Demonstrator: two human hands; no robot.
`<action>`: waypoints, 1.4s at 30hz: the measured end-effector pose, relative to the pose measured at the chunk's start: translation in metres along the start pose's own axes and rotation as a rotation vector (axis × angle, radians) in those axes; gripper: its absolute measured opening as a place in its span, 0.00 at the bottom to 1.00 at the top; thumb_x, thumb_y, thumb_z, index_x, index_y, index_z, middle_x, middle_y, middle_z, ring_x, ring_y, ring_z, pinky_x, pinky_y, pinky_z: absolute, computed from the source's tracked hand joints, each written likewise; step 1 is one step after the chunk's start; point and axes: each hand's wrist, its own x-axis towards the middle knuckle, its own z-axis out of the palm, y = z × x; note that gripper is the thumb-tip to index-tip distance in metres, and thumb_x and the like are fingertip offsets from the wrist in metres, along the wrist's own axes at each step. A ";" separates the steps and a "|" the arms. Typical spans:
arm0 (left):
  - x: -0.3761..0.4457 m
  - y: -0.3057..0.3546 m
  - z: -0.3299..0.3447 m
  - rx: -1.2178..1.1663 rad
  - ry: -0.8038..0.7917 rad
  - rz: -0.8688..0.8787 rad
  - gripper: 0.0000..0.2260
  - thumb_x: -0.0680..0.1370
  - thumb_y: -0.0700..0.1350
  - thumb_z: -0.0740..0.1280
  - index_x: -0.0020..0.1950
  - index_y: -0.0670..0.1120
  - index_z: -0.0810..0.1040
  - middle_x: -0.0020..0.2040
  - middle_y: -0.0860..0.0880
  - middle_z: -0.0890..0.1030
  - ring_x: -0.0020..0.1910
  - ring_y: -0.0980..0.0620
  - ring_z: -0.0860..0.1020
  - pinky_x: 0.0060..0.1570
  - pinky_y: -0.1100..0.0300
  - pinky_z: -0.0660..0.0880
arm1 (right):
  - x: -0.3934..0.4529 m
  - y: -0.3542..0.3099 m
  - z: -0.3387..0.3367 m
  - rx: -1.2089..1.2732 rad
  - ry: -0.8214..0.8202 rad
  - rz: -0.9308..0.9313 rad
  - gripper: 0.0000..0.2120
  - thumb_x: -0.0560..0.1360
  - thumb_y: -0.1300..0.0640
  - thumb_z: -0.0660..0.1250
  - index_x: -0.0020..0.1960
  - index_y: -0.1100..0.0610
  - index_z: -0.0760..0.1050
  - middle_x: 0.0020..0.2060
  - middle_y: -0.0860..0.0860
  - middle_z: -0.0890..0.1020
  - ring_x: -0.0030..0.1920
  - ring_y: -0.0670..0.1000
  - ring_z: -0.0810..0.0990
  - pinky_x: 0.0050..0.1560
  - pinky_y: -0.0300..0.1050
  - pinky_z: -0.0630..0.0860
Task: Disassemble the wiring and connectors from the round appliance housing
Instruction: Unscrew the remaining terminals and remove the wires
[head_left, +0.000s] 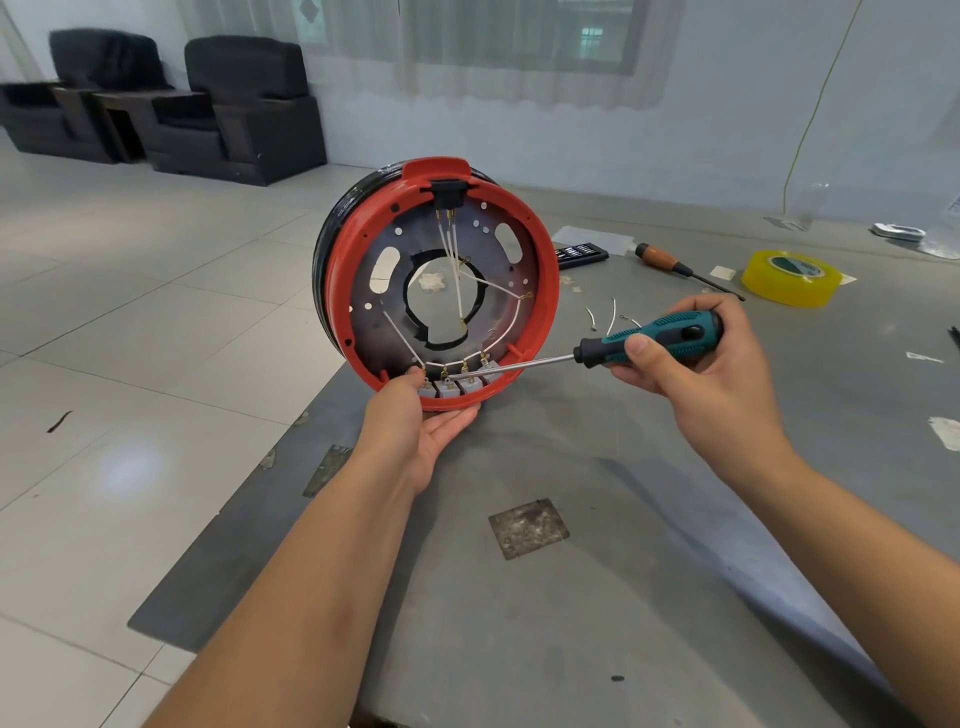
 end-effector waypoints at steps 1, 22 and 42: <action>0.000 0.000 0.000 0.005 0.003 0.000 0.10 0.87 0.44 0.64 0.66 0.43 0.72 0.46 0.38 0.88 0.43 0.39 0.88 0.45 0.44 0.86 | -0.001 0.001 -0.001 -0.011 -0.007 -0.021 0.16 0.71 0.49 0.78 0.51 0.41 0.74 0.51 0.55 0.74 0.52 0.55 0.86 0.47 0.50 0.85; -0.006 0.003 0.002 0.039 -0.008 -0.027 0.17 0.87 0.44 0.63 0.74 0.40 0.69 0.59 0.34 0.83 0.52 0.35 0.86 0.39 0.45 0.86 | -0.011 0.023 -0.021 0.061 -0.120 -0.167 0.20 0.74 0.51 0.79 0.60 0.46 0.72 0.57 0.57 0.83 0.62 0.62 0.82 0.56 0.62 0.82; -0.004 0.002 0.001 -0.047 -0.017 -0.009 0.15 0.87 0.42 0.62 0.72 0.38 0.73 0.54 0.35 0.86 0.47 0.37 0.88 0.42 0.43 0.86 | -0.029 0.024 -0.008 -0.005 -0.172 -0.317 0.16 0.75 0.75 0.70 0.54 0.59 0.71 0.59 0.59 0.82 0.66 0.62 0.79 0.66 0.58 0.77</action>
